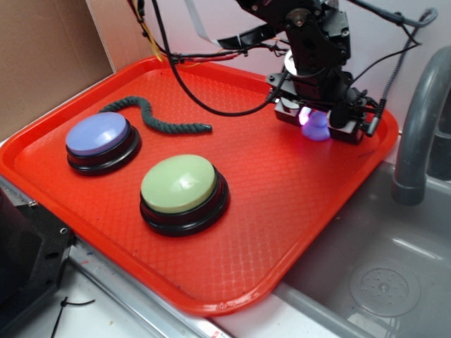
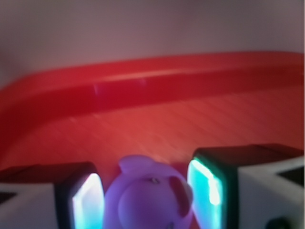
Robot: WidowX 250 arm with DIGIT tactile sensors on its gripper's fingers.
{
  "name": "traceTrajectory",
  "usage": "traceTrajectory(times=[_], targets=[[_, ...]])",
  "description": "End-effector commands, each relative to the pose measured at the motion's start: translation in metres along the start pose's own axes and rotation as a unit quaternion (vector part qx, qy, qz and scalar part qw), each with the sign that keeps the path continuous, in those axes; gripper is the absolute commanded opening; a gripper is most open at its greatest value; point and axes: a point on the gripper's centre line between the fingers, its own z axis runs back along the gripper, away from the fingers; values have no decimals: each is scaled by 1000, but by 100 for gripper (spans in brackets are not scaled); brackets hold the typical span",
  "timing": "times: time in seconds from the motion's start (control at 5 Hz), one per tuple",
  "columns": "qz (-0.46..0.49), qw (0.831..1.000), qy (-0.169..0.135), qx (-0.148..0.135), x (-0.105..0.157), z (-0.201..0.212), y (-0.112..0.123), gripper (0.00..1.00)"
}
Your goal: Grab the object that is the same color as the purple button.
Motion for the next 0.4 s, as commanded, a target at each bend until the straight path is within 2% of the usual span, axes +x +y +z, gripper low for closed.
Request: traceTrajectory(times=[0.0, 0.2], targets=[[-1, 1000, 21, -18, 7, 84, 38, 0], [24, 998, 31, -43, -5, 107, 63, 0]])
